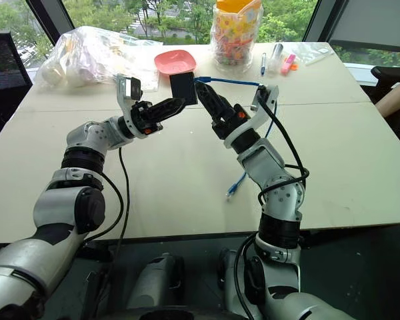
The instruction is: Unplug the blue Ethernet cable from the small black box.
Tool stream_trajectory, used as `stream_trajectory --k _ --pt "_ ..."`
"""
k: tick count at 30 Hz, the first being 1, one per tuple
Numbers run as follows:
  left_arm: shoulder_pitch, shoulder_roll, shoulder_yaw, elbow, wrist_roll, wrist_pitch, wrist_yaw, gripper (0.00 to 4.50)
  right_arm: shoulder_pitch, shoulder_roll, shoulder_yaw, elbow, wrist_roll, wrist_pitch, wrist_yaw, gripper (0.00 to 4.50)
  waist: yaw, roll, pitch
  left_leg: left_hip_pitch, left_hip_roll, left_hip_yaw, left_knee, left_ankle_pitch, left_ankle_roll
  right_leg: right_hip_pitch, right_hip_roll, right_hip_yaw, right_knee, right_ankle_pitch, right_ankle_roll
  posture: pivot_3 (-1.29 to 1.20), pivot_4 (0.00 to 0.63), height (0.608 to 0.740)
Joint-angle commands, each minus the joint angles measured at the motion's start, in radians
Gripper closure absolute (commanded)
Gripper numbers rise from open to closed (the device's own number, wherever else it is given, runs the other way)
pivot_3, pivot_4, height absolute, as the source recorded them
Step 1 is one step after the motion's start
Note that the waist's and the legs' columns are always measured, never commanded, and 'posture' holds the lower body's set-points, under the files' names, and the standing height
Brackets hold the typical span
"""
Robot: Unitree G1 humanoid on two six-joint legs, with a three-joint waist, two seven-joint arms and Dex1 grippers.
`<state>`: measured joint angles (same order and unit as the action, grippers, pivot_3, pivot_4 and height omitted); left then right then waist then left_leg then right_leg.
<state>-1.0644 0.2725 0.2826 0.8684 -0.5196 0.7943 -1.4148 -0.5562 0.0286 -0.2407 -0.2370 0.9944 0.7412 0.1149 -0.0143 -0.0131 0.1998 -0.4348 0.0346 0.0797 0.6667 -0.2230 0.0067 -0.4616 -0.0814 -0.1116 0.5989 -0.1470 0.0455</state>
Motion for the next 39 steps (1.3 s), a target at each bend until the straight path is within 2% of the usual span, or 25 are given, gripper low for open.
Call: stream_trajectory --k 1,3,6,10,11,12,22,27,32,35,39 --pt "0.003 0.000 -0.012 -0.062 -0.034 0.014 0.000 3.97 -0.026 -0.008 0.019 -0.012 -0.003 -0.027 0.019 0.82 0.000 0.000 0.000 0.000 0.000 0.000 0.000 0.000 0.000 0.000 0.000 0.000 0.000 0.000 0.000 0.00 0.150 0.740" --pt "0.008 0.001 -0.019 -0.073 -0.041 0.021 0.000 3.97 -0.027 -0.012 0.022 -0.007 -0.002 -0.032 0.021 0.82 0.000 0.000 0.000 0.000 0.000 0.000 0.000 0.000 0.000 0.000 0.000 0.000 0.000 0.000 0.000 0.00 0.150 0.740" --pt "0.018 0.001 -0.029 -0.088 -0.050 0.030 -0.001 3.97 -0.028 -0.015 0.027 -0.002 -0.003 -0.039 0.023 1.65 0.001 0.000 0.000 0.000 0.000 0.000 0.000 0.000 0.000 0.000 0.000 0.000 0.000 0.000 0.000 0.00 0.150 0.740" --pt "0.031 -0.002 -0.038 -0.107 -0.059 0.040 0.002 3.97 -0.030 -0.011 0.031 0.004 -0.002 -0.054 0.025 3.75 0.001 0.000 0.000 0.000 0.000 0.000 0.000 0.000 0.000 0.000 0.000 0.000 0.000 0.000 0.000 0.00 0.150 0.740" --pt "0.032 -0.002 -0.038 -0.109 -0.062 0.042 0.004 3.97 -0.031 -0.010 0.032 0.005 -0.002 -0.059 0.026 4.20 0.001 0.000 0.000 0.000 0.000 0.000 0.000 0.000 0.000 0.000 0.000 0.000 0.000 0.000 0.000 0.00 0.150 0.740" --pt "0.034 -0.001 -0.039 -0.112 -0.066 0.044 0.006 3.97 -0.031 -0.007 0.032 0.006 -0.002 -0.064 0.028 4.36 0.001 0.000 0.000 0.000 0.000 0.000 0.000 0.000 0.000 0.000 0.000 0.000 0.000 0.000 0.000 0.00 0.150 0.740" --pt "0.046 0.001 -0.039 -0.124 -0.082 0.043 0.033 3.97 -0.019 0.014 0.037 0.014 0.007 -0.087 0.012 4.36 0.001 0.000 0.000 0.000 0.000 0.000 0.000 0.000 0.000 0.000 0.000 0.000 0.000 0.000 0.000 0.00 0.150 0.740" --pt "0.010 0.048 0.093 -0.039 -0.140 0.005 0.136 3.97 -0.060 0.002 -0.087 0.080 0.005 -0.204 -0.046 4.36 0.001 0.000 0.000 0.000 0.000 0.000 0.000 0.000 0.000 0.000 0.000 0.000 0.000 0.000 0.000 0.00 0.150 0.740" --pt "-0.005 0.062 0.173 -0.009 -0.195 -0.013 0.212 3.97 -0.075 -0.029 -0.116 0.105 0.009 -0.251 -0.047 4.36 0.001 0.000 0.000 -0.001 0.000 0.000 0.000 0.000 0.000 -0.001 0.000 0.000 -0.001 0.000 0.000 0.00 0.150 0.740" --pt "0.020 0.039 0.167 -0.054 -0.203 0.002 0.228 3.97 -0.085 -0.036 -0.114 0.120 0.008 -0.257 -0.038 4.36 0.003 0.000 0.000 -0.002 0.000 0.000 -0.001 0.000 0.001 -0.001 0.000 0.000 -0.001 0.000 0.000 0.00 0.150 0.740" --pt "0.090 0.009 0.029 -0.162 -0.068 -0.127 0.275 3.97 -0.095 -0.132 -0.075 0.203 -0.082 -0.198 -0.045 4.36 0.001 0.000 0.000 -0.002 -0.001 0.001 -0.001 0.000 0.001 -0.001 -0.001 0.000 -0.002 0.000 0.000 0.00 0.150 0.740"
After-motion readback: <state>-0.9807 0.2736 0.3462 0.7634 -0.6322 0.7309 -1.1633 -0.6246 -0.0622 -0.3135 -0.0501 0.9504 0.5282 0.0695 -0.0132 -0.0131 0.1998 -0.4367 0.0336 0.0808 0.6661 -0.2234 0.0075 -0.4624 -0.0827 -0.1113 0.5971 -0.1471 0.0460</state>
